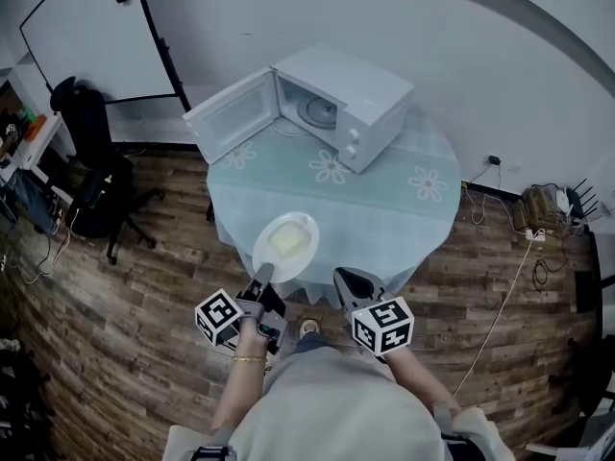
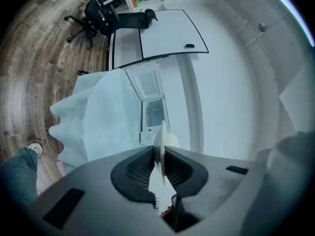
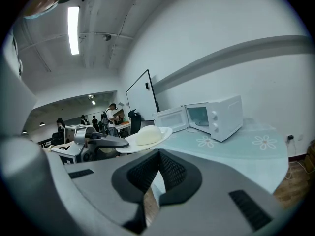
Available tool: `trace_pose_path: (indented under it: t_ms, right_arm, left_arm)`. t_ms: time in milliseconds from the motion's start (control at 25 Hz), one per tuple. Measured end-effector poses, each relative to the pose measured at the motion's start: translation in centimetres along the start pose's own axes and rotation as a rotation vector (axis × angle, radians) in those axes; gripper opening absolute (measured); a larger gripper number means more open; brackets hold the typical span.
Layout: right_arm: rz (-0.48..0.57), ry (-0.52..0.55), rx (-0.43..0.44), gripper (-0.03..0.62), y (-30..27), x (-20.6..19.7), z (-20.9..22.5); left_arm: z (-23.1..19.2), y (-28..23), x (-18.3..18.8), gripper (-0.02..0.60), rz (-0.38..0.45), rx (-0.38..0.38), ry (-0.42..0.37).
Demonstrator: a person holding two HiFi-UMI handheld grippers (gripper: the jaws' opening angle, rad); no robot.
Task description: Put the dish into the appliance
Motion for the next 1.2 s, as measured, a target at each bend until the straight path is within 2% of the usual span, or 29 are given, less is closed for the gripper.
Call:
trace_pose_path:
  t_ms: [600,1200]
  right_arm:
    - [-0.004,0.002,-0.039,0.005,-11.8,2.2,4.0]
    - [-0.01,-0.001,-0.065,0.005,-17.2,3.5,6.5]
  left_arm:
    - [-0.5,-11.6,7.6,0.048,-0.027,0.014,0.004]
    - [-0.9,-18.8,9.6,0.048,-0.069,0.011,0.02]
Point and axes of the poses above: the fingertips, and each gripper's own axes: y backward along the fingers, z to its right, x out of its top, the point moved 7 cm from there along y, backward along the fingers, and after that the axes turned 12 degrees about z, right-handed, at the moved point
